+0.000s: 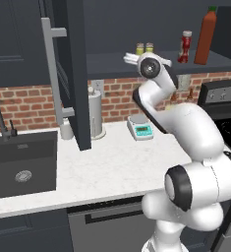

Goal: Put the shaker and condiment bottle from the counter next to their counterparts in the cabinet.

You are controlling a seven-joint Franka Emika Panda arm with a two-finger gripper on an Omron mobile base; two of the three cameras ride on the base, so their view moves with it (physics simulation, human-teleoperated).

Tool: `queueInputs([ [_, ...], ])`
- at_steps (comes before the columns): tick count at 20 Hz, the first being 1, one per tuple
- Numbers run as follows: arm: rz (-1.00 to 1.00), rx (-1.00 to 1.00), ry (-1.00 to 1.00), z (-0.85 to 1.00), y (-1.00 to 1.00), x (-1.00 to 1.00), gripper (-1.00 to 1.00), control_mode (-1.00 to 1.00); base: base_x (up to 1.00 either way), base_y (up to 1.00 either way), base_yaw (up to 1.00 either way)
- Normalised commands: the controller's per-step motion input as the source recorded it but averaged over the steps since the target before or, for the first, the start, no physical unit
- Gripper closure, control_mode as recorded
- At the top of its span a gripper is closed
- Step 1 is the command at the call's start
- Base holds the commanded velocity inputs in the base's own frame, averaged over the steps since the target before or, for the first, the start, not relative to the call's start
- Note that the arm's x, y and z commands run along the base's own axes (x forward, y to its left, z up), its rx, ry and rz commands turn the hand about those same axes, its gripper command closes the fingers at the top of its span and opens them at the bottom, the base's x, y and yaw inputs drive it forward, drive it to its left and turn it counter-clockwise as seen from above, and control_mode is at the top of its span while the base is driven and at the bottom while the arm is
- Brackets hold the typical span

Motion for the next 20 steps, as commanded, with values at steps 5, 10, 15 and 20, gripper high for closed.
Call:
queueInputs([
  [5, 0.01, 0.06, 0.0, 0.05, 0.05, -0.6, -1.0, -1.0, 0.0, 0.0, 0.0],
  [10, 0.05, 0.04, 0.0, 0.05, 0.05, -0.65, -1.0, -1.0, 0.0, 0.0, 0.0],
  [15, 0.08, 0.04, 0.0, 0.01, 0.01, -0.74, -1.0, -1.0, 0.0, 0.0, 0.0],
  [20, 0.09, 0.06, 0.0, 0.0, 0.0, -0.82, -1.0, -1.0, 0.0, 0.0, 0.0],
])
